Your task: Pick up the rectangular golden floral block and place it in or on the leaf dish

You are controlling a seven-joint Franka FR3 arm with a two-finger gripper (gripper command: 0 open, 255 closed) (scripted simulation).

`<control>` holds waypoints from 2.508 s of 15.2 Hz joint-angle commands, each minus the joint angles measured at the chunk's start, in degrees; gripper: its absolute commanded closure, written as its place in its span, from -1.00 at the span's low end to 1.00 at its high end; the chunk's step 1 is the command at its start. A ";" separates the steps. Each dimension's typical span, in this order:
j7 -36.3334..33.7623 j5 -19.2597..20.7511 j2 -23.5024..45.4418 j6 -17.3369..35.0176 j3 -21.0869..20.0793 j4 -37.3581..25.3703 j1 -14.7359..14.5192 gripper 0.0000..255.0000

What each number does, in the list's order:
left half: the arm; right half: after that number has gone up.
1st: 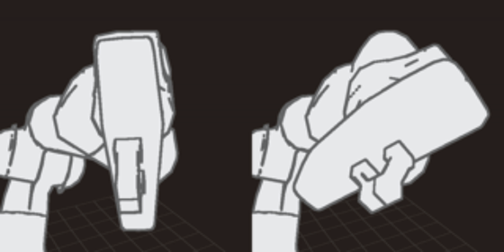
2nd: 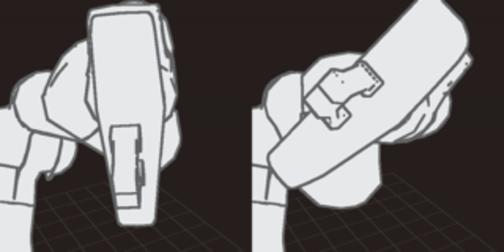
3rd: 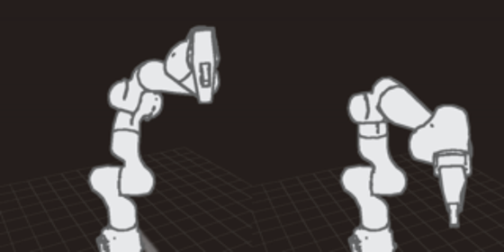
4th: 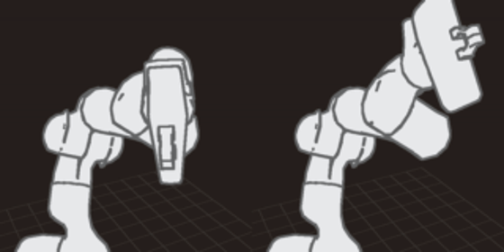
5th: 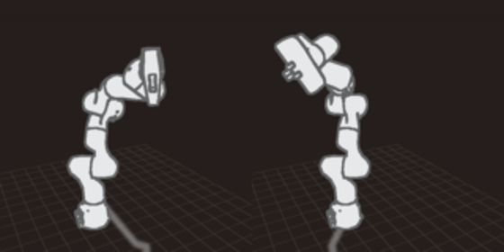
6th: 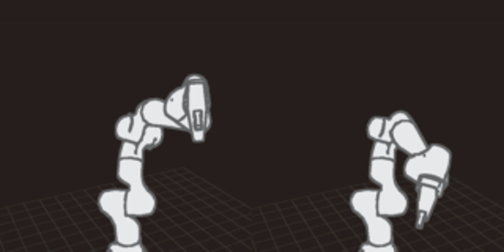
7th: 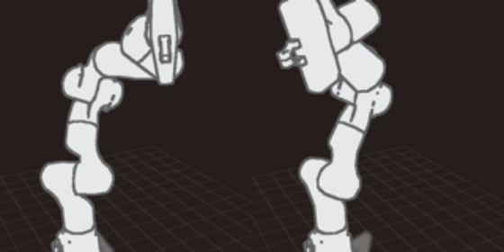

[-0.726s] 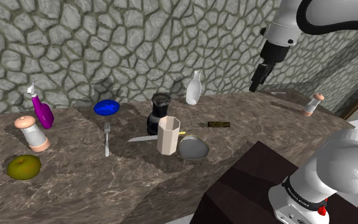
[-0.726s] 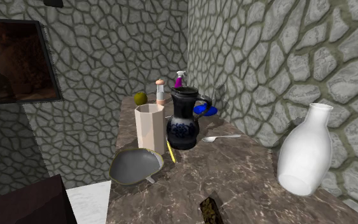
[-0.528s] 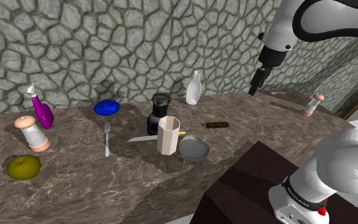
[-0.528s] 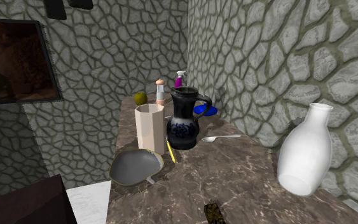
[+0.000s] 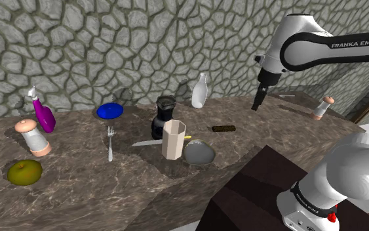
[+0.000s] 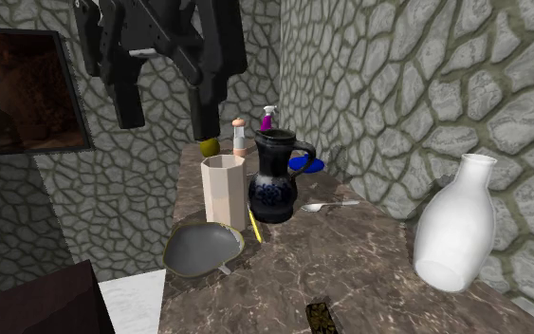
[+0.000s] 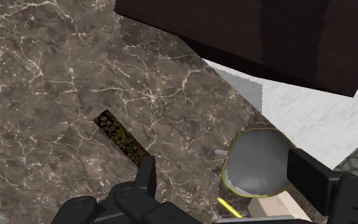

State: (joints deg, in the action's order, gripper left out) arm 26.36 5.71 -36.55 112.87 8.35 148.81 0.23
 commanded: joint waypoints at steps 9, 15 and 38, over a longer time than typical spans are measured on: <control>20.02 4.08 17.56 21.43 9.41 2.89 -1.64 -1.00; 34.80 0.02 32.86 33.72 14.02 -0.42 -3.89 -1.00; 61.35 -17.45 60.87 49.82 6.05 -11.88 3.24 -1.00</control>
State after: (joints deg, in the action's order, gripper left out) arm 87.71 -11.73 24.30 162.68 14.40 136.94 3.46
